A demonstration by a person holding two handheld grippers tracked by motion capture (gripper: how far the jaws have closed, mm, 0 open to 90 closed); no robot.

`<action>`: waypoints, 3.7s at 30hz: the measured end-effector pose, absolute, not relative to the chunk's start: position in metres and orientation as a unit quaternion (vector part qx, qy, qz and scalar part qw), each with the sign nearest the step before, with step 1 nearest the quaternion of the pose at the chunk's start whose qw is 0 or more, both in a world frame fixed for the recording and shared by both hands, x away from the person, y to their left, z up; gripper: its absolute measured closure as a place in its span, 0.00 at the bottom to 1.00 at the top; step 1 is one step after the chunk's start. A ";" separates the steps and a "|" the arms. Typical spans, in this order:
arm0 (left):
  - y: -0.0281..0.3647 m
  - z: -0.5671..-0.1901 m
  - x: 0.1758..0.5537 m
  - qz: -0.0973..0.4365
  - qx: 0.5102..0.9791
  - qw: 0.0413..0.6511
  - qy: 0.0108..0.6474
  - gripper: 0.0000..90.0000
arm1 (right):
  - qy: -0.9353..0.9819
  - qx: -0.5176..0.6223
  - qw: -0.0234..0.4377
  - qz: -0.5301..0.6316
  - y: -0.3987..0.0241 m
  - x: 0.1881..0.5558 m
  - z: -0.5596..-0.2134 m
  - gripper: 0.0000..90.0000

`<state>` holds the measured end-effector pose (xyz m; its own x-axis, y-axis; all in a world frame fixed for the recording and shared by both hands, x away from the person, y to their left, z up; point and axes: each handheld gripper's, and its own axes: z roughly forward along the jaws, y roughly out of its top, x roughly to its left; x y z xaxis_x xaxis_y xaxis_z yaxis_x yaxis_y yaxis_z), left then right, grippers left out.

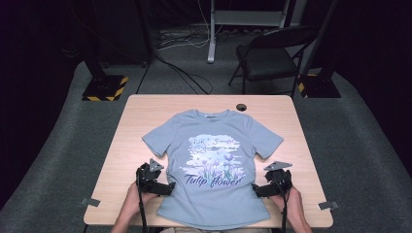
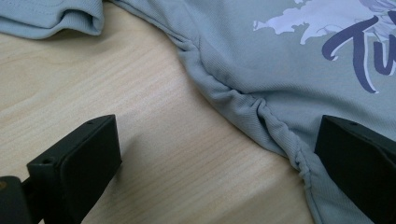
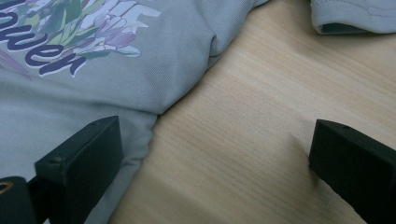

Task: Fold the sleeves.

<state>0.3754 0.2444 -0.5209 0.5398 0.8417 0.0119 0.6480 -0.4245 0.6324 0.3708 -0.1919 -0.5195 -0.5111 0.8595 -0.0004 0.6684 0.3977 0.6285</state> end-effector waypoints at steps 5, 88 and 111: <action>0.245 -0.521 0.372 0.161 0.829 0.291 0.450 0.00 | 0.821 0.466 0.163 0.289 -0.191 0.365 -0.519 0.02; 0.302 -0.501 0.376 0.149 0.772 0.296 0.542 0.04 | 0.786 0.473 0.227 0.328 -0.227 0.361 -0.529 0.00; 0.319 -0.491 0.459 0.090 0.771 0.268 0.570 0.07 | 0.784 0.477 0.223 0.329 -0.228 0.362 -0.529 0.00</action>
